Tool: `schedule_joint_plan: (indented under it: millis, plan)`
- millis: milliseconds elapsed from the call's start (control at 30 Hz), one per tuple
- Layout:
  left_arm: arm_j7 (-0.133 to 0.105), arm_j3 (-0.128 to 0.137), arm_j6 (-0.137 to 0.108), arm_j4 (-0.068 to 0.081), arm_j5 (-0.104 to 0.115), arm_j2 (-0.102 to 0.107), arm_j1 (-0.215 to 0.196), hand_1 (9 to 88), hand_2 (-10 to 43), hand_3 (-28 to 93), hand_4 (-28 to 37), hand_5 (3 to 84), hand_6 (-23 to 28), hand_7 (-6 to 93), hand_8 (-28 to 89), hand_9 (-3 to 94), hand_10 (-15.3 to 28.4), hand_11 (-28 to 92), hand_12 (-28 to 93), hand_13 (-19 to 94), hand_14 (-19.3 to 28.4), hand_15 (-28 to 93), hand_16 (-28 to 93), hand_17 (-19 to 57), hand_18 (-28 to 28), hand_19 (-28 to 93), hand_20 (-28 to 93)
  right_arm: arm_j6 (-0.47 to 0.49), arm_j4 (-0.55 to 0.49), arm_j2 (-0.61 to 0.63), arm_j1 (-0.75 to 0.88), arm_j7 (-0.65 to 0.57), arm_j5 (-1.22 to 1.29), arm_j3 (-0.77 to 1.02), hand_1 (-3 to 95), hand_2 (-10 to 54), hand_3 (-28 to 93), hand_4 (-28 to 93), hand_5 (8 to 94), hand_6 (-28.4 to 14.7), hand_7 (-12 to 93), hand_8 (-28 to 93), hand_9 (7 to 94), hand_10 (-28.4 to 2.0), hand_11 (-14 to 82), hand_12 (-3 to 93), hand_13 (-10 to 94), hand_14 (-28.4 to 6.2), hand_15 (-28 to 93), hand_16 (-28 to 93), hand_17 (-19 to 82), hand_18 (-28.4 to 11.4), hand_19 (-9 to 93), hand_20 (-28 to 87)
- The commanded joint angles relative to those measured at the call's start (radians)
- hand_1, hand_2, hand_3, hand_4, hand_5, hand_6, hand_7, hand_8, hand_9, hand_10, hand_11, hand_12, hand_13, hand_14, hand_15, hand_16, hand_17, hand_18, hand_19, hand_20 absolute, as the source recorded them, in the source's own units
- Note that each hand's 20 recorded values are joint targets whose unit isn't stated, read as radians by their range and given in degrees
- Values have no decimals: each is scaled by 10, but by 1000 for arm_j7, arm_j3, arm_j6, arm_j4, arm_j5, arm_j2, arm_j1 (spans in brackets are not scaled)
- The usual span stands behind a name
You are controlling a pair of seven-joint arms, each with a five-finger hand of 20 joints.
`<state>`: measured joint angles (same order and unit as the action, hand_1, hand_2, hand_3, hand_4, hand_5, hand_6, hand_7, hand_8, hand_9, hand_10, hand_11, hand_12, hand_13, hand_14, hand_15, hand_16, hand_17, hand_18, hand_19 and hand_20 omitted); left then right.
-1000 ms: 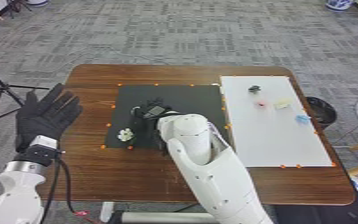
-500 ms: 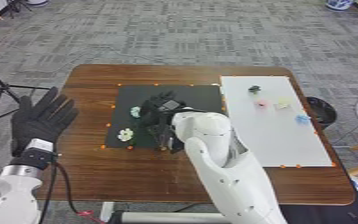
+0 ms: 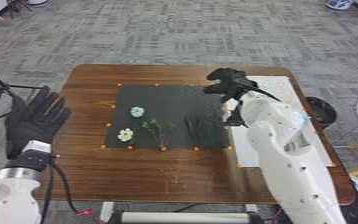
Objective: Arrange flowers
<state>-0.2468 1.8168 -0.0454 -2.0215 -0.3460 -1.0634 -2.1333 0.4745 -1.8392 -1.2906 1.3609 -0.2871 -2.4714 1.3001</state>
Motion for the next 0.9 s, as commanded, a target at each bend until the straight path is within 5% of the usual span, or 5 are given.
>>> schedule_joint_plan:
  millis: [33,267,533,900]
  plan:
    - [-14,0,-33,-20,-23,26,10,268,179,598,-283,379,75,75,-92,323,128,141,51,201,72,110,-73,-73,114,331,25,79,-12,173,69,-36,-12,115,265,50,777,-248,452,-54,86,-116,382,-167,99,75,239,-197,336,10,53,-217,645,-13]
    - [-1,-5,-27,-15,-20,36,26,270,177,607,-283,380,73,71,-93,303,118,131,39,147,39,94,-103,-59,81,307,19,132,39,192,89,-56,-56,163,309,25,788,-258,436,-60,82,-113,377,-168,89,85,251,-193,330,27,67,-212,643,0]
    - [14,-7,-15,-13,-23,32,26,271,176,606,-283,375,73,70,-90,299,119,137,42,159,62,95,-98,-69,98,317,24,62,54,200,100,-64,-110,170,341,2,796,-272,420,-61,87,-114,357,-150,96,86,258,-180,329,36,82,-211,655,19]
    - [4,-4,-21,-22,-13,36,18,269,174,607,-283,374,74,71,-89,296,122,135,44,166,67,90,-86,-72,103,321,23,91,11,292,141,-148,-60,277,326,-2,797,-272,422,-67,81,-114,353,-157,96,81,256,-185,335,41,88,-214,666,29]
